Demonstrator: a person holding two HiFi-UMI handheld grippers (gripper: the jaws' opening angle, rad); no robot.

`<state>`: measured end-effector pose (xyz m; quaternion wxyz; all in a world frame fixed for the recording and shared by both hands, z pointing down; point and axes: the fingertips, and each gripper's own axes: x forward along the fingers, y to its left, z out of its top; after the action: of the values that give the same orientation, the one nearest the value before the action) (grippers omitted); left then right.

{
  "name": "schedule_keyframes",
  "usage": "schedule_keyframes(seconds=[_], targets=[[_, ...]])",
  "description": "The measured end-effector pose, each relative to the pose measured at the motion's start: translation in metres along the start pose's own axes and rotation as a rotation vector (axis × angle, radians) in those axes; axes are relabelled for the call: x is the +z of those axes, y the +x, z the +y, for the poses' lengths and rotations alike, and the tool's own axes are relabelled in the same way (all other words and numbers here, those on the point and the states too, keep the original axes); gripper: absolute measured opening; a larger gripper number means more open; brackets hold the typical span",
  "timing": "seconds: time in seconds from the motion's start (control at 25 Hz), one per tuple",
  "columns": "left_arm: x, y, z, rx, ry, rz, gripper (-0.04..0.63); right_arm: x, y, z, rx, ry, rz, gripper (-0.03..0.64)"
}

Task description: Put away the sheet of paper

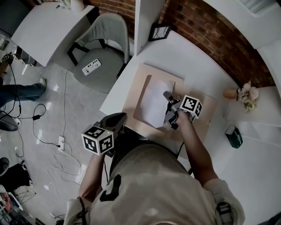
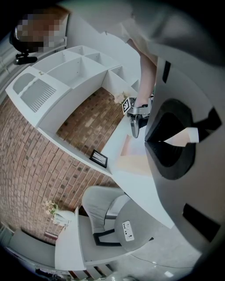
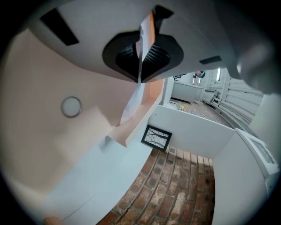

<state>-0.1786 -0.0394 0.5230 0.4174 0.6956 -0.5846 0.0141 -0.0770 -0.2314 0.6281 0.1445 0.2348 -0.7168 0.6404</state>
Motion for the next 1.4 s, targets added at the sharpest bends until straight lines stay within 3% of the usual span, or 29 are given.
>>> schedule_keyframes(seconds=[0.68, 1.4], targets=[[-0.001, -0.001, 0.000, 0.002, -0.007, -0.007, 0.017, -0.003, 0.006, 0.006, 0.002, -0.008, 0.006, 0.028], [-0.005, -0.009, -0.009, 0.001, 0.000, -0.037, 0.017, -0.005, 0.001, 0.026, 0.064, -0.049, 0.017, 0.028]])
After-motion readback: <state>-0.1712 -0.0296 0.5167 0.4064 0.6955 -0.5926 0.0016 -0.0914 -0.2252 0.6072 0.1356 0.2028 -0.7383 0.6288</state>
